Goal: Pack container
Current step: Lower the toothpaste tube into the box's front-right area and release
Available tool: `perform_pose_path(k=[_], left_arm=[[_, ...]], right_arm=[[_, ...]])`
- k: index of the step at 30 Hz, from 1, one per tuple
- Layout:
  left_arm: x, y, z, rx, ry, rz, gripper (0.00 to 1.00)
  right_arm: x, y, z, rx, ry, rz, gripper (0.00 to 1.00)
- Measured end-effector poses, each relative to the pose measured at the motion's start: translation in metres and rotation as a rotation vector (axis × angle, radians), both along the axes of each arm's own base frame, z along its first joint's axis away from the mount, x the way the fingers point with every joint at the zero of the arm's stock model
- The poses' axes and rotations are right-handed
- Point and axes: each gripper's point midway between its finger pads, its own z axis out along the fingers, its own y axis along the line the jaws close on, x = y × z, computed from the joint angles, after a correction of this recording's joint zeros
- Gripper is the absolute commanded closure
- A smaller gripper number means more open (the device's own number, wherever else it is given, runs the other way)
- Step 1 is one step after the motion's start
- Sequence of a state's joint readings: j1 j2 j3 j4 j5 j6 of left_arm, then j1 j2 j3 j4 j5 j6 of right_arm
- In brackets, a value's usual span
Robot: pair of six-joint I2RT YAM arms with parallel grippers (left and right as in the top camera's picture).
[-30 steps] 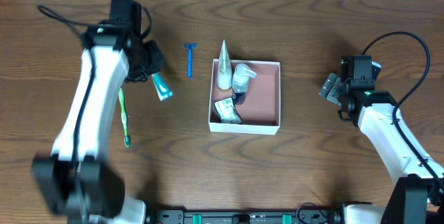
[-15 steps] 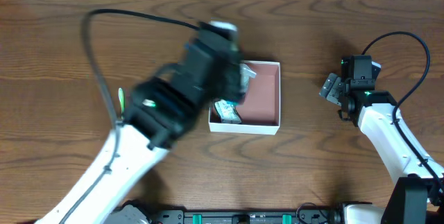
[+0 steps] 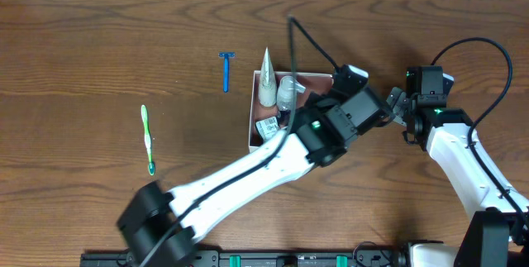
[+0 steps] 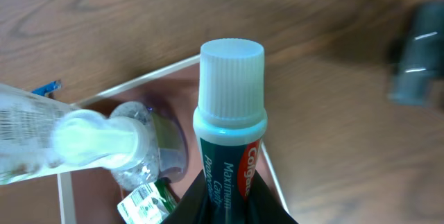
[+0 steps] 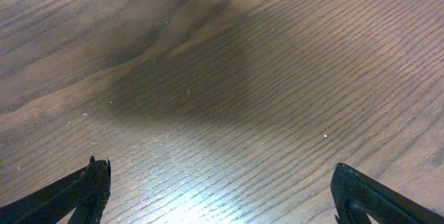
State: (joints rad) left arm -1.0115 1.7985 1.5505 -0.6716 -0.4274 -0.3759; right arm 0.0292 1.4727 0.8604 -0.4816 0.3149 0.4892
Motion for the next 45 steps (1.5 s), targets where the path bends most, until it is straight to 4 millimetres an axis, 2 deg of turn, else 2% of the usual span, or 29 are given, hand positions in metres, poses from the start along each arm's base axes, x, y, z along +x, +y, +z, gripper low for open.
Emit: perform_pose_path(k=[5,13,21,23,27,30,41,45], left_arm=[[0.012,-0.001,-0.03,0.061,-0.011,0.049,0.85],[0.025,0.009,-0.054,0.101,-0.033,0.155,0.85],[0.032,0.028,-0.082,0.122,0.009,0.276,0.85],[0.034,0.032,-0.083,0.115,0.013,0.3,0.83],[0.038,0.038,-0.083,0.105,0.014,0.333,0.65],[0.039,0.04,-0.082,0.095,0.011,0.35,0.58],[0.039,0.038,-0.08,0.121,0.006,0.31,0.57],[0.034,0.036,-0.056,0.111,-0.016,0.266,0.57]], right_arm=[[0.0,0.0,0.0,0.0,0.0,0.0,0.01],[0.0,0.0,0.0,0.0,0.0,0.0,0.01],[0.0,0.0,0.0,0.0,0.0,0.0,0.01],[0.0,0.0,0.0,0.0,0.0,0.0,0.01],[0.0,0.0,0.0,0.0,0.0,0.0,0.01],[0.0,0.0,0.0,0.0,0.0,0.0,0.01],[0.0,0.0,0.0,0.0,0.0,0.0,0.01],[0.0,0.0,0.0,0.0,0.0,0.0,0.01]])
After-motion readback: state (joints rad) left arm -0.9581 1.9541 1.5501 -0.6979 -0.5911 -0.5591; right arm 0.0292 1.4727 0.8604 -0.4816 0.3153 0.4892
